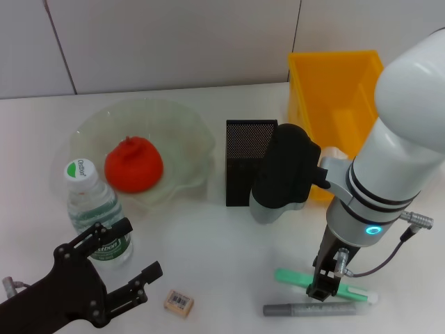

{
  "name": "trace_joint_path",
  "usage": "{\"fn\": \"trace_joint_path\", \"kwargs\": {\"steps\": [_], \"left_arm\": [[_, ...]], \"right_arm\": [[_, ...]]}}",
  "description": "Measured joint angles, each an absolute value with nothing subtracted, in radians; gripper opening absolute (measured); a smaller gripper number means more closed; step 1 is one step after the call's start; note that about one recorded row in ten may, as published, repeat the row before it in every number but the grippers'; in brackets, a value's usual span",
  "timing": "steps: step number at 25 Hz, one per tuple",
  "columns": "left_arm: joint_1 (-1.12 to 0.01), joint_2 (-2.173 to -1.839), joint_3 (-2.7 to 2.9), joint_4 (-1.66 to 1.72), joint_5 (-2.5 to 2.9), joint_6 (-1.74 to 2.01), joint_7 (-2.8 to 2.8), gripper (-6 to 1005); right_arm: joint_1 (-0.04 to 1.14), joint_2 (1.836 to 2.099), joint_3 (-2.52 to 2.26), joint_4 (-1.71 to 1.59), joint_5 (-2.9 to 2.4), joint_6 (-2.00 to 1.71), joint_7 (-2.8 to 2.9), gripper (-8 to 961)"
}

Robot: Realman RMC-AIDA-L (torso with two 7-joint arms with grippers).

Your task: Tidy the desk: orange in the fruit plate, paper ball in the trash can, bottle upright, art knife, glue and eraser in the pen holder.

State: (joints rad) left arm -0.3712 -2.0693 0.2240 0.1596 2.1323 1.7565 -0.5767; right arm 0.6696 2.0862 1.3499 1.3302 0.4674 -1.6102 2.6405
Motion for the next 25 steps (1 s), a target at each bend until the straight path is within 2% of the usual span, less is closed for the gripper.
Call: {"fn": "trace_joint_path", "kwargs": {"steps": [11,25], "left_arm": [[-0.371,-2.069,0.224,0.16,2.132,1.756,-0.577,800],[-0.372,-2.069,0.224,0.16,2.131,1.759,-0.577,800]], "right_arm": [[0.68,2.085,1.339,1.295,0.49,-1.602,2.62,436],[0.683,2.084,1.342,1.275,0.491,-1.607,2.603,238]]}}
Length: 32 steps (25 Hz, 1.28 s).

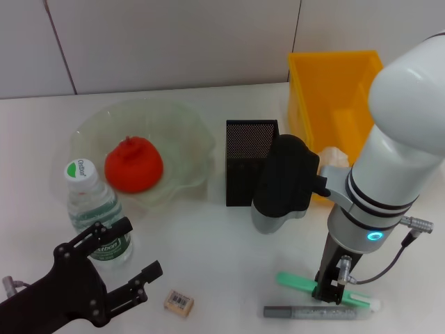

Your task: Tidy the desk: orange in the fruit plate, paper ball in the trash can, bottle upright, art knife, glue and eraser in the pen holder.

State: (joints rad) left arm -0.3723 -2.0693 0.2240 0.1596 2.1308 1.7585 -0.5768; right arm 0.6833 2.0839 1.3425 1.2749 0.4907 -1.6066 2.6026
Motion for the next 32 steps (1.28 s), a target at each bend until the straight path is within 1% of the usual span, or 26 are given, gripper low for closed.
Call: {"fn": "trace_joint_path", "kwargs": {"steps": [6,14,21,26,32], "left_arm": [[-0.373,-2.069,0.224,0.16,2.127,1.766,-0.577,800],[-0.379,-2.069,0.224,0.16,2.126,1.769,-0.577,800],[-0.382,-2.069,0.223,0.16,2.125,1.769,-0.577,800],[-0.388,-2.069,0.223,0.16,2.124,1.768,-0.577,800],[-0.391,-2.07,0.22,0.16,2.124,1.768,-0.577,799]], "right_arm": [[0.68,2.081,1.362,1.329,0.493,-1.658,2.601,176],[0.677,2.08,1.535,1.499,0.493,-1.773,2.549,176],[0.708,2.079,1.724,1.71,0.464,-1.851,2.464,176],[0.731,2.078,1.738,1.77,0.355,-1.793,2.375,177],[0.714,2.078,1.655,1.775,0.188,-1.632,2.286,177]]}}
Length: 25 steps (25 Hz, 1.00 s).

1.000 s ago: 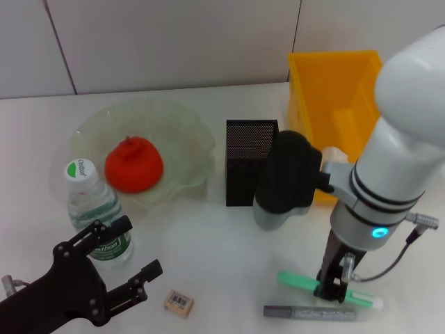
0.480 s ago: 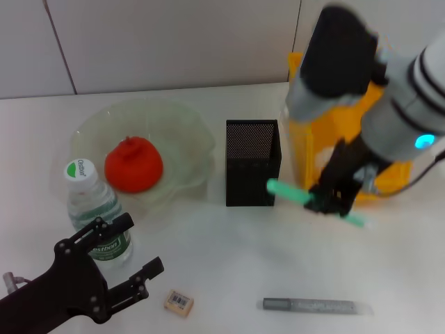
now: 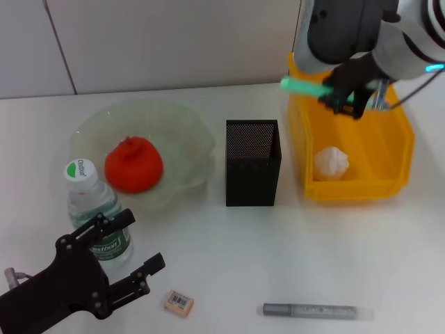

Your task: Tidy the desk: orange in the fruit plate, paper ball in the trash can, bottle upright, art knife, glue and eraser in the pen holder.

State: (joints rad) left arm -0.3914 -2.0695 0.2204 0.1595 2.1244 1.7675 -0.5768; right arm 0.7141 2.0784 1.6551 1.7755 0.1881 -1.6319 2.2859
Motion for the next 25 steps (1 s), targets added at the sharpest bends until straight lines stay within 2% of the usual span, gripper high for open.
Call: {"fn": "trace_joint_path", "kwargs": {"steps": [7,14,25], "left_arm": [[-0.393,-2.071,0.219,0.158,2.125,1.768,-0.576,799],[-0.393,-2.071,0.222,0.158,2.125,1.769,-0.576,800],[-0.383,-2.071,0.215,0.147,2.121,1.773,-0.567,800]], "right_arm": [[0.645,2.08,1.459,1.78,-0.065,-1.411,2.159,177],[0.593,2.08,1.332,1.795,-0.133,-1.345,2.02,177],[0.618,2.077,1.21,1.721,-0.233,-1.327,1.902,176]]}}
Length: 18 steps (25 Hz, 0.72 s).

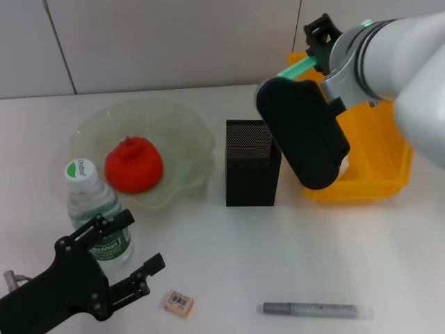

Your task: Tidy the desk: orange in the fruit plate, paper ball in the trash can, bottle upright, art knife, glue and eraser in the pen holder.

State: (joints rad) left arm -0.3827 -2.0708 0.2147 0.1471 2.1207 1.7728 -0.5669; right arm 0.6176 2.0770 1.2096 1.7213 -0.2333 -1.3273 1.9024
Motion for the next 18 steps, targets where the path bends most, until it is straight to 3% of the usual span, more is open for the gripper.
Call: {"fn": "trace_joint_path", "kwargs": {"steps": [18], "left_arm": [[-0.368,-2.071,0.215,0.131,2.127,1.779,-0.538,799]], "right_arm": [[0.648,2.077,1.033,1.661,-0.32,-1.343,1.882,176]]}}
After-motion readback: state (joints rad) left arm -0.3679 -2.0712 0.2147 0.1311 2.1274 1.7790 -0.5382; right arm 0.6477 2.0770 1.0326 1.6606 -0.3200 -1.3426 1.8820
